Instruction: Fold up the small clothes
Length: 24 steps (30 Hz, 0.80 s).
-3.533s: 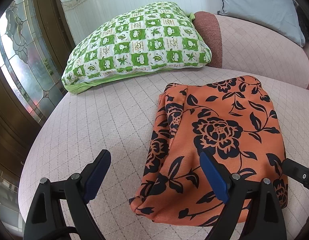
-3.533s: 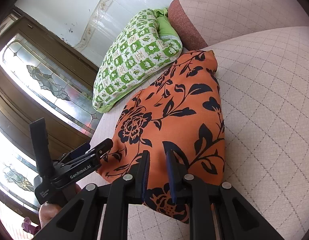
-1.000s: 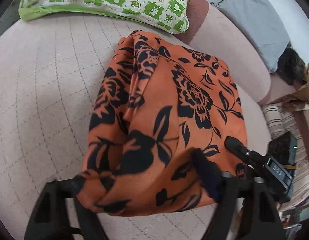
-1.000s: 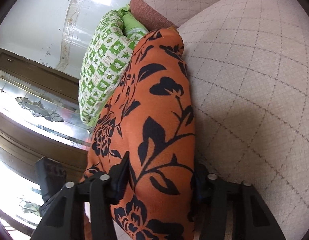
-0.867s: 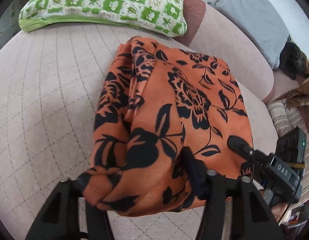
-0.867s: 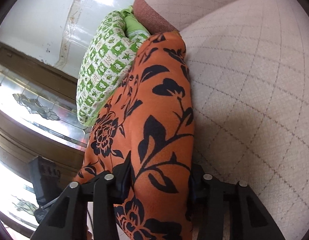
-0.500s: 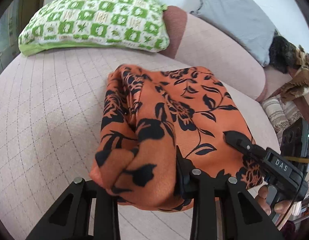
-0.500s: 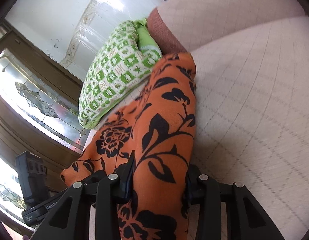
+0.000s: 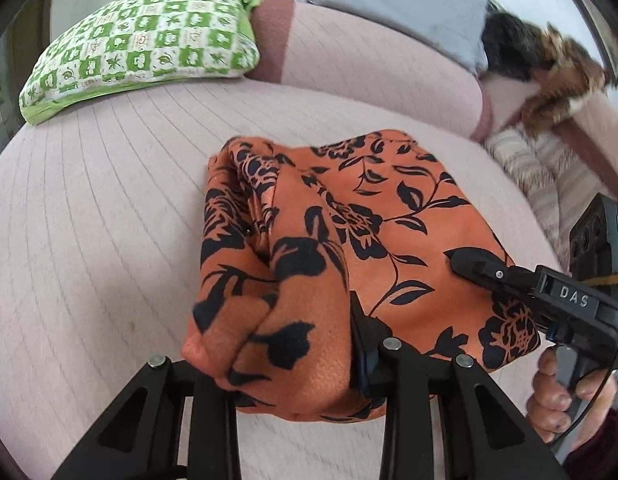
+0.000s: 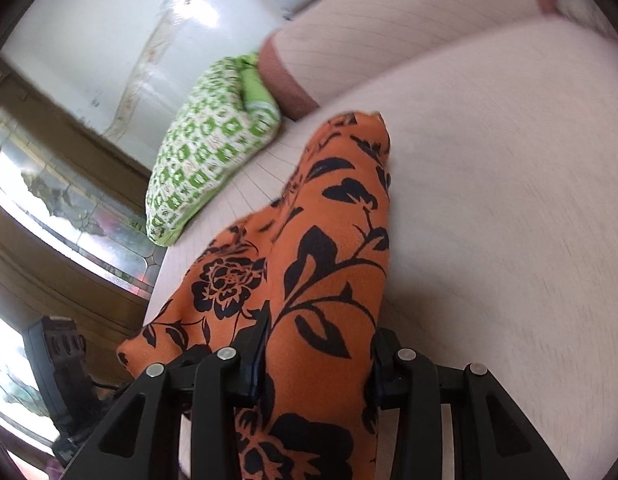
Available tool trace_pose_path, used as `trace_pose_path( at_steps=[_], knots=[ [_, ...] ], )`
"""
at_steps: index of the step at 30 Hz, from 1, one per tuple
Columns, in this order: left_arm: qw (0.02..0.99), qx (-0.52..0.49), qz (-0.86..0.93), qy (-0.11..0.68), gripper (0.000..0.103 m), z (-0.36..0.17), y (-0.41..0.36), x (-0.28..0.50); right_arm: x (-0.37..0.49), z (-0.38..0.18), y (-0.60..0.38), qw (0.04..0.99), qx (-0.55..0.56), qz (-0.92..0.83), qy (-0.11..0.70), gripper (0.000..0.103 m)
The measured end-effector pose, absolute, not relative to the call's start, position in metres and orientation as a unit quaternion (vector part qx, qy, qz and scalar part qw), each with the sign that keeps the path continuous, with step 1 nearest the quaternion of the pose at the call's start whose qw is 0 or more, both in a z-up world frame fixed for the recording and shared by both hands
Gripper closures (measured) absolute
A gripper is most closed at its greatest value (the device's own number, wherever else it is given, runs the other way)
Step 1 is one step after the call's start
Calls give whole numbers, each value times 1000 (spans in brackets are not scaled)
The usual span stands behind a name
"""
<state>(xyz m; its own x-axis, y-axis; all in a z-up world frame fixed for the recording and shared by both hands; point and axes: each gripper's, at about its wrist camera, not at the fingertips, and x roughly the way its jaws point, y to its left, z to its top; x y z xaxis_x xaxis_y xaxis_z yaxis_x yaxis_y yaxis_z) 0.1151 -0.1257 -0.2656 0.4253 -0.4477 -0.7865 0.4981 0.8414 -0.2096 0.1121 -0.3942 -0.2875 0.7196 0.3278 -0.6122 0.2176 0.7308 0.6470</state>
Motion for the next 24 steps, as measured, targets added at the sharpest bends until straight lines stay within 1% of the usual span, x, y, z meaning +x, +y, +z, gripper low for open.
trace_pose_path(
  at_steps=[3, 13, 14, 16, 18, 20, 21, 22, 23, 24],
  knots=[
    [844, 48, -276, 458, 70, -274, -125, 88, 81, -301, -395, 838, 382, 31, 389, 62],
    [848, 63, -266, 454, 70, -274, -121, 75, 21, -306, -383, 825, 402, 37, 394, 62],
    [848, 65, -265, 455, 70, -275, -121, 73, 18, -307, -383, 823, 403, 33, 398, 61],
    [847, 59, -260, 459, 69, -274, -118, 73, 17, -310, -386, 815, 405, 23, 414, 48],
    [848, 53, -257, 461, 68, -268, -115, 73, 15, -312, -393, 806, 407, -2, 429, 43],
    [854, 61, -253, 449, 68, -255, -112, 71, 9, -305, -403, 811, 412, -13, 415, 42],
    [861, 62, -252, 438, 67, -246, -108, 70, 7, -299, -407, 817, 409, -19, 406, 42],
    [866, 62, -253, 428, 61, -238, -104, 71, 2, -290, -413, 829, 400, -34, 389, 41],
    [873, 61, -251, 413, 52, -228, -101, 72, -2, -284, -418, 837, 395, -43, 375, 41],
    [883, 61, -244, 396, 48, -219, -98, 73, -6, -275, -424, 848, 391, -50, 353, 41]
  ],
)
